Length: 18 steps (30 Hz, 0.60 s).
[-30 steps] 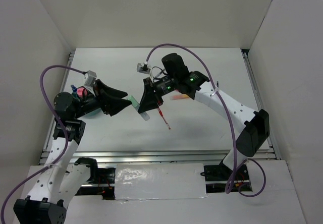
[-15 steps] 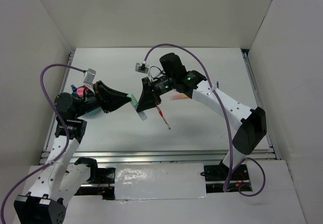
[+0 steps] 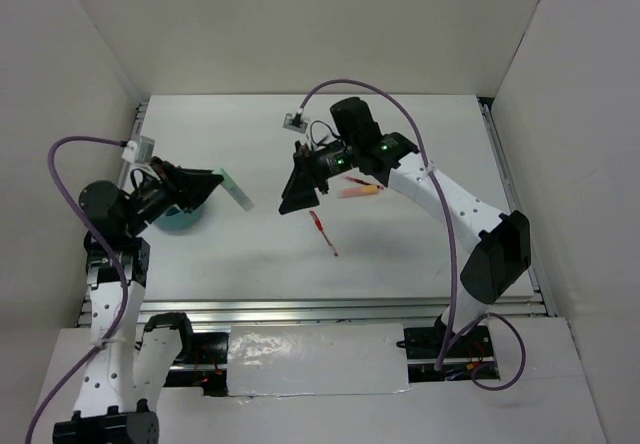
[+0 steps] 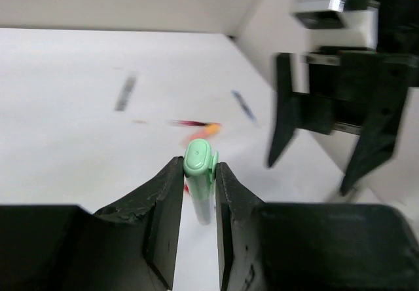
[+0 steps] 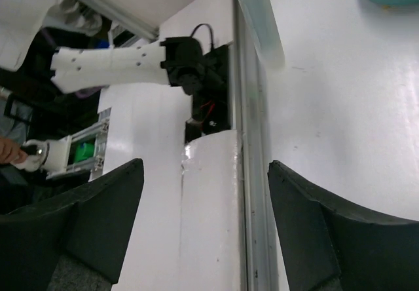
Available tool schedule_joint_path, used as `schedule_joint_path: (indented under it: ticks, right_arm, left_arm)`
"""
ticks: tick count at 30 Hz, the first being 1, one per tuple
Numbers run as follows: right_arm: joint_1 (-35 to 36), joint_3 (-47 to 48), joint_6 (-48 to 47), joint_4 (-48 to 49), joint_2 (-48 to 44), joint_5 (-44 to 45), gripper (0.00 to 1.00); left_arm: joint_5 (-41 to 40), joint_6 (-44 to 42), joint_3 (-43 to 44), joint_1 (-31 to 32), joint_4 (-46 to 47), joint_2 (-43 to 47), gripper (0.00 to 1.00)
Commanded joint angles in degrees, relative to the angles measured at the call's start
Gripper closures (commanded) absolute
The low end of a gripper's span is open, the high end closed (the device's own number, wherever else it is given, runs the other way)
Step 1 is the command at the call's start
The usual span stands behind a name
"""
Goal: Sort the stationery into containers
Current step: Place the pen in the storage box.
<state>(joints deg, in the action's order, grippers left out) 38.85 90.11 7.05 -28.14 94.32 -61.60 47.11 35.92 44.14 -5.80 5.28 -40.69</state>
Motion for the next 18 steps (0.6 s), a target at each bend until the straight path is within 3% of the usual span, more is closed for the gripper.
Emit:
schedule_joint_path:
  ticks: [1, 5, 7, 18]
  right_arm:
    - [-3.7, 0.6, 0.0, -0.7, -1.9, 1.1, 0.17]
    - [-6.1, -0.6, -1.0, -2.5, -2.4, 6.8, 0.18]
    - [-7.0, -1.7, -1.0, -2.1, -2.9, 8.2, 0.18]
    - [-8.8, -2.3, -3.2, -4.3, -1.8, 11.7, 0.20]
  left_arm:
    - [-4.8, -11.6, 3.8, -7.7, -12.0, 0.1, 1.00]
    - [-5.4, -16.8, 3.1, -21.7, -13.7, -1.3, 1.00]
    - [-1.9, -19.0, 3.1, -28.3, -12.3, -3.2, 1.00]
    - [1.8, -28.5, 8.1, -40.5, -9.2, -21.7, 1.00]
